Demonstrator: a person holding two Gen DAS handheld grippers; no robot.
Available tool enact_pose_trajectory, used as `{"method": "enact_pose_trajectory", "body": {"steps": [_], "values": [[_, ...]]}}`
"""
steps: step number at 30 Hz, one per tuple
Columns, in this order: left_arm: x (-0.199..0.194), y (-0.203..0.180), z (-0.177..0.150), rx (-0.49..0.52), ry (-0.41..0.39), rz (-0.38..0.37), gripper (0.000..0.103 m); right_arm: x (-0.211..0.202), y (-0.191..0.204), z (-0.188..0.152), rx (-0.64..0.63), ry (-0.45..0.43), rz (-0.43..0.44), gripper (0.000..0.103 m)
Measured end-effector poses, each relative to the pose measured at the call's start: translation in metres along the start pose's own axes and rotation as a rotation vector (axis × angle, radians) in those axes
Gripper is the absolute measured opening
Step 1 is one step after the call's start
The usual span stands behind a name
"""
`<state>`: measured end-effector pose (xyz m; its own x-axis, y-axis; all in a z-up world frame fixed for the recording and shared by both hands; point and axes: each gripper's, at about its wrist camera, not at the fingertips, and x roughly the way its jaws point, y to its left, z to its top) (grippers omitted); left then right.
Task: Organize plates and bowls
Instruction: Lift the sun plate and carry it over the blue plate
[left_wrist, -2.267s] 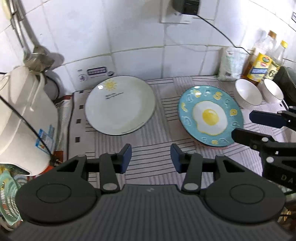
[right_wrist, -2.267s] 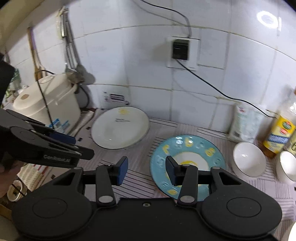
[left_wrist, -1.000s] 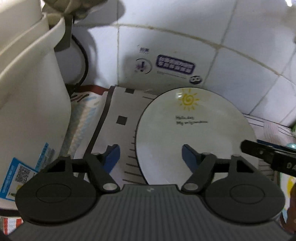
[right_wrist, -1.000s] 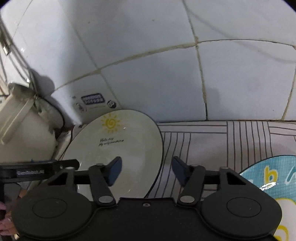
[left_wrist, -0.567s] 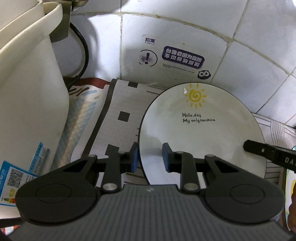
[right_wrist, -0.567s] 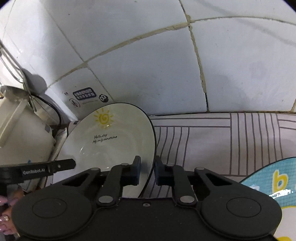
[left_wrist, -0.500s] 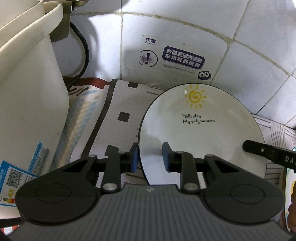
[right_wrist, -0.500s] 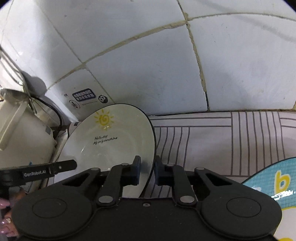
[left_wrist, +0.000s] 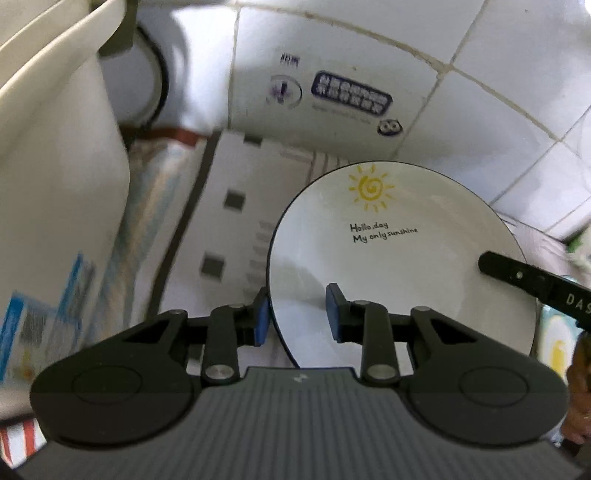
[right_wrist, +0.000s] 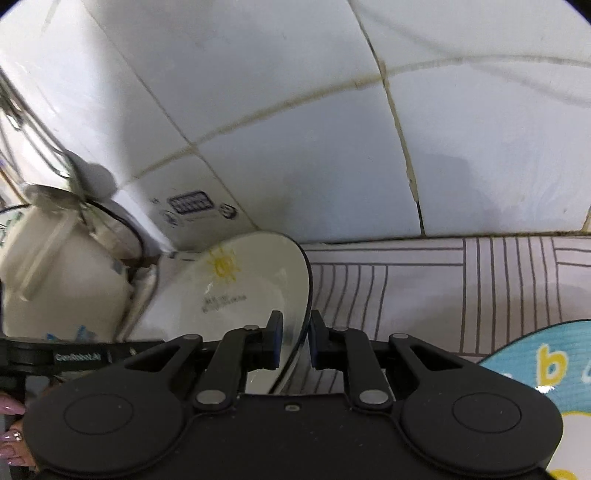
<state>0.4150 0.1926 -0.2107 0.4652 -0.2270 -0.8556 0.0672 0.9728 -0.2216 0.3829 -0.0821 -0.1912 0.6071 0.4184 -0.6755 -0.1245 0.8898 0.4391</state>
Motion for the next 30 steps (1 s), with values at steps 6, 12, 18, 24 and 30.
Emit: {"method": "enact_pose_trajectory", "body": {"steps": [6, 12, 18, 24, 30], "values": [[-0.029, -0.008, -0.022, -0.037, 0.018, -0.051, 0.029, -0.039, 0.007, -0.001, -0.033, -0.020, 0.017, 0.019], [-0.063, -0.026, -0.032, 0.025, 0.038, -0.097, 0.030, -0.088, 0.013, -0.007, -0.069, -0.024, -0.015, 0.019], [-0.094, -0.049, -0.040, 0.091, 0.047, -0.117, 0.030, -0.139, 0.017, -0.025, -0.042, -0.043, -0.060, 0.019], [-0.112, -0.076, -0.048, 0.188, 0.058, -0.135, 0.030, -0.182, 0.016, -0.046, 0.048, -0.036, -0.102, 0.019], [-0.113, -0.104, -0.047, 0.258, 0.104, -0.196, 0.030, -0.216, 0.009, -0.060, 0.129, -0.099, -0.163, 0.019]]}}
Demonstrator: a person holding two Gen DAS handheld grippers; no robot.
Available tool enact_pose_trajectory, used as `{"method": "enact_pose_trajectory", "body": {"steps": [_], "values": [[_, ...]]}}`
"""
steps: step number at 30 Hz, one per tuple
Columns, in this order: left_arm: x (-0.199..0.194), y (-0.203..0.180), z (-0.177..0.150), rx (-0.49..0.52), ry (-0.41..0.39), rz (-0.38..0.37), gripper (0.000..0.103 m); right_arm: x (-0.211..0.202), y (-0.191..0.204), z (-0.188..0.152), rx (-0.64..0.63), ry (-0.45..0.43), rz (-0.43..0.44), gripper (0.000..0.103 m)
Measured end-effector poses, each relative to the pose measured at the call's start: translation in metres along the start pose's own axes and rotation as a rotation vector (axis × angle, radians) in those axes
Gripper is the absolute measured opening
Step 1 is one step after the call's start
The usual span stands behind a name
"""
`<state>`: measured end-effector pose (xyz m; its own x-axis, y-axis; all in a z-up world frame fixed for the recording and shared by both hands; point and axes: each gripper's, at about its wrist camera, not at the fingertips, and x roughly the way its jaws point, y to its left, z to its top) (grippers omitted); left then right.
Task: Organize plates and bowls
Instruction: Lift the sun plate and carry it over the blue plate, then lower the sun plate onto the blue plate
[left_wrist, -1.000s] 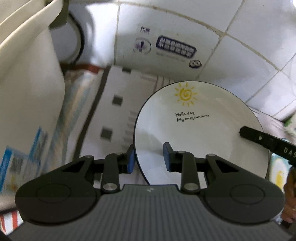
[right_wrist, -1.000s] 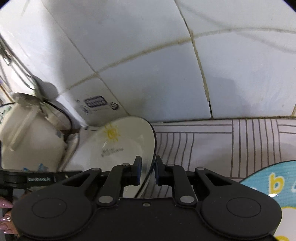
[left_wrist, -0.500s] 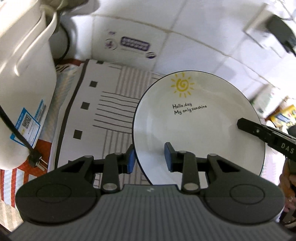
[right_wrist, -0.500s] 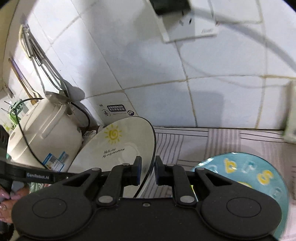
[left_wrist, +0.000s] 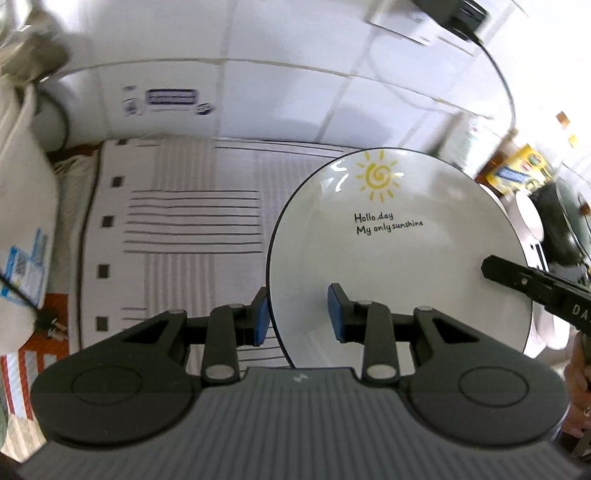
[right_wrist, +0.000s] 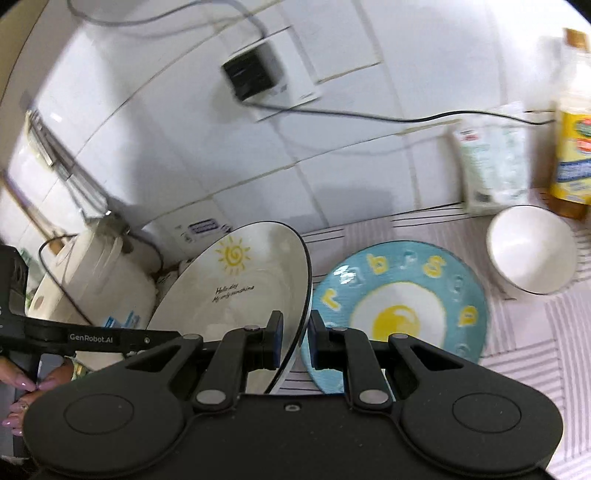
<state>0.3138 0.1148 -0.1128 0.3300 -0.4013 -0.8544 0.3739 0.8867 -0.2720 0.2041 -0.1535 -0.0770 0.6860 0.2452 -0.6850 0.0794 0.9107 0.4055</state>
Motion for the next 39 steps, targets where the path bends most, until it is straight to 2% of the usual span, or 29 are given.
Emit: {"method": "enact_pose_trajectory", "body": {"steps": [5, 10, 21, 31, 35, 39], "values": [[0.019, -0.029, 0.011, 0.073, 0.055, -0.041, 0.030, -0.013, -0.023, -0.002, 0.081, -0.037, -0.063, 0.019], [0.048, -0.053, 0.019, 0.131, 0.112, -0.066, 0.030, -0.016, -0.054, -0.005, 0.148, -0.037, -0.101, 0.019], [0.113, -0.077, 0.034, 0.201, 0.236, -0.020, 0.031, 0.020, -0.103, -0.022, 0.285, 0.027, -0.159, 0.019], [0.129, -0.080, 0.038, 0.212, 0.280, 0.027, 0.030, 0.038, -0.114, -0.025, 0.299, 0.075, -0.178, 0.019], [0.132, -0.081, 0.040, 0.227, 0.279, 0.032, 0.030, 0.043, -0.119, -0.025, 0.324, 0.075, -0.171, 0.019], [0.137, -0.084, 0.041, 0.240, 0.283, 0.043, 0.030, 0.049, -0.119, -0.021, 0.314, 0.090, -0.199, 0.021]]}}
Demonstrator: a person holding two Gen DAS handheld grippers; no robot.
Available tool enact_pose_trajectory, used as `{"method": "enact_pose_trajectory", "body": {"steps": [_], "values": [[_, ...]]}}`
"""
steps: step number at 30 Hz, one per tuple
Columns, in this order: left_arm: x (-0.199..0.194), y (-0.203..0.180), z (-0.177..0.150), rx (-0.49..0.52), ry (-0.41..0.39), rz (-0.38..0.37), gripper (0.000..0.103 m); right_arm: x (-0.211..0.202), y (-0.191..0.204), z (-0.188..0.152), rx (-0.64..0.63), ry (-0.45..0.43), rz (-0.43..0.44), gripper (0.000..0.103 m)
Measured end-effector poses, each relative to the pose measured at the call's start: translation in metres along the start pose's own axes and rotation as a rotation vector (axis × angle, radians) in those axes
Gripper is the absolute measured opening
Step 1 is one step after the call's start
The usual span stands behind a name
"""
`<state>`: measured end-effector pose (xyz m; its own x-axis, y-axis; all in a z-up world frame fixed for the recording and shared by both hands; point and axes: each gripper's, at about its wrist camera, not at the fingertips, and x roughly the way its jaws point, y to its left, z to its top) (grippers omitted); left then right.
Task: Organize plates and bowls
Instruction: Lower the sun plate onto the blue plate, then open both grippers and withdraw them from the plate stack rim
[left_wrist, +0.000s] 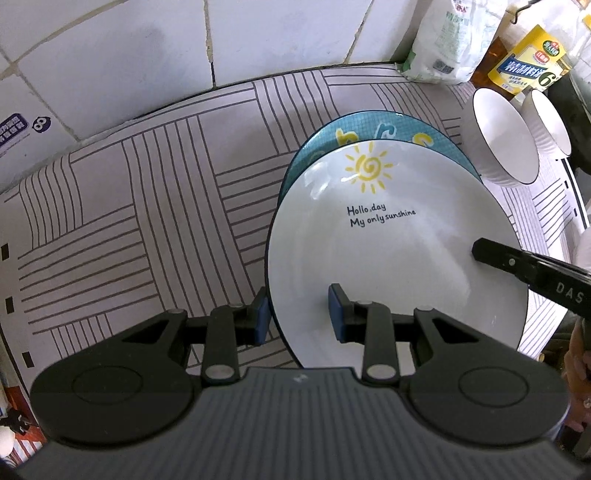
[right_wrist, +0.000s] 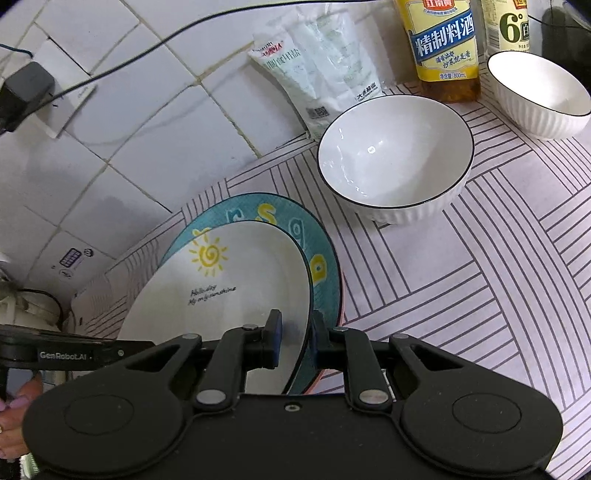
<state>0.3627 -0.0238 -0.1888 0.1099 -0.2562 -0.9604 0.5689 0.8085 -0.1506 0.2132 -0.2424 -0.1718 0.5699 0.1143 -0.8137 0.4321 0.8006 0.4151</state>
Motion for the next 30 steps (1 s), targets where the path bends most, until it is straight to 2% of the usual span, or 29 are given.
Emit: {"method": "enact_pose_trajectory", "body": {"steps": [5, 10, 16, 19, 23, 25, 30], "values": [[0.001, 0.000, 0.000, -0.013, -0.001, -0.001, 0.030, 0.002, 0.009, 0.002, -0.048, 0.003, -0.045, 0.025], [0.000, 0.004, 0.000, -0.042, 0.001, -0.007, 0.030, 0.002, 0.030, -0.004, -0.178, -0.022, -0.116, 0.038], [-0.001, 0.005, 0.000, -0.059, -0.008, -0.001, 0.030, 0.001, 0.042, -0.006, -0.244, -0.030, -0.180, 0.044], [0.000, 0.004, 0.000, -0.062, -0.013, 0.002, 0.030, 0.001, 0.057, -0.009, -0.310, -0.005, -0.264, 0.045], [0.000, 0.001, 0.000, -0.058, -0.016, 0.007, 0.028, 0.004, 0.061, -0.017, -0.378, -0.036, -0.328, 0.043], [0.000, -0.001, -0.001, -0.057, -0.019, 0.002, 0.028, 0.007, 0.061, -0.018, -0.383, -0.024, -0.360, 0.043], [0.000, -0.003, -0.001, -0.058, -0.023, 0.016, 0.028, 0.008, 0.055, -0.021, -0.394, -0.068, -0.352, 0.043]]}}
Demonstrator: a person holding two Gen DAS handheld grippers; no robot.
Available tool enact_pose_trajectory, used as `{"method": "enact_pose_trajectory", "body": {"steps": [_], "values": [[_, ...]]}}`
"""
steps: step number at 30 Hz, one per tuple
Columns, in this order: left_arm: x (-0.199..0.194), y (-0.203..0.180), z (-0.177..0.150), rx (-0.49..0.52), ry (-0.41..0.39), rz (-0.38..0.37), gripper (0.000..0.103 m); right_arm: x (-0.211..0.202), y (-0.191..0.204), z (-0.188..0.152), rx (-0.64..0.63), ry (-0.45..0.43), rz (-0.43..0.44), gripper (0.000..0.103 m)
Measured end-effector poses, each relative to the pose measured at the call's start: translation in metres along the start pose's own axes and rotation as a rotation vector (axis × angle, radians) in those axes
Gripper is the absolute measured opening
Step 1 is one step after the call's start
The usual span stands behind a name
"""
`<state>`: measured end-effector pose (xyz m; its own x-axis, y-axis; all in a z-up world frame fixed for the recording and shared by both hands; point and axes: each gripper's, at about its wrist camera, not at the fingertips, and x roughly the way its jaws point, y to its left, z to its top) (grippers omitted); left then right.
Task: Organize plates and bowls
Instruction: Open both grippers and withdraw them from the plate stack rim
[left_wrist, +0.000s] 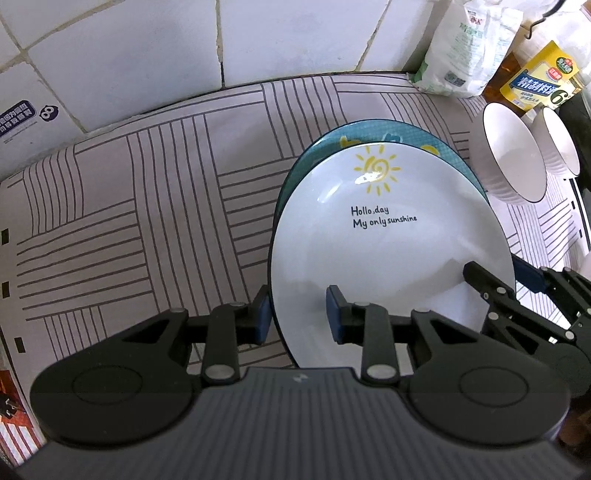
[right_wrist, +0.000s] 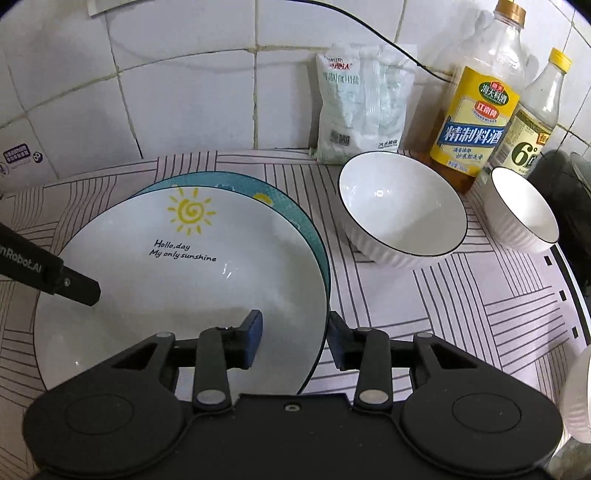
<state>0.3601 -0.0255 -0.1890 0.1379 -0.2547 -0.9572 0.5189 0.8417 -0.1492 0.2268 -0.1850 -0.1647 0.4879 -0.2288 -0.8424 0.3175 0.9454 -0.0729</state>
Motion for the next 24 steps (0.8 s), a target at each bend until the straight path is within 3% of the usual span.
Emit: {"method": "enact_pose_trajectory", "body": {"steps": [5, 9, 14, 21, 24], "values": [[0.000, 0.001, -0.001, -0.014, 0.019, -0.013, 0.028, 0.004, 0.002, -0.005, 0.002, -0.069, -0.026, 0.044], [-0.005, 0.002, -0.008, -0.037, 0.029, -0.016, 0.028, 0.003, 0.001, -0.007, -0.008, -0.077, -0.032, 0.044], [-0.014, 0.006, -0.021, -0.079, 0.032, -0.033, 0.028, -0.012, -0.008, -0.021, 0.018, -0.097, 0.024, 0.045], [-0.032, -0.006, -0.042, -0.061, 0.004, -0.052, 0.021, -0.038, -0.011, -0.043, 0.012, -0.109, 0.135, 0.043], [-0.036, -0.014, -0.048, -0.065, -0.006, -0.045, 0.021, -0.045, -0.008, -0.051, 0.006, -0.115, 0.145, 0.043]]}}
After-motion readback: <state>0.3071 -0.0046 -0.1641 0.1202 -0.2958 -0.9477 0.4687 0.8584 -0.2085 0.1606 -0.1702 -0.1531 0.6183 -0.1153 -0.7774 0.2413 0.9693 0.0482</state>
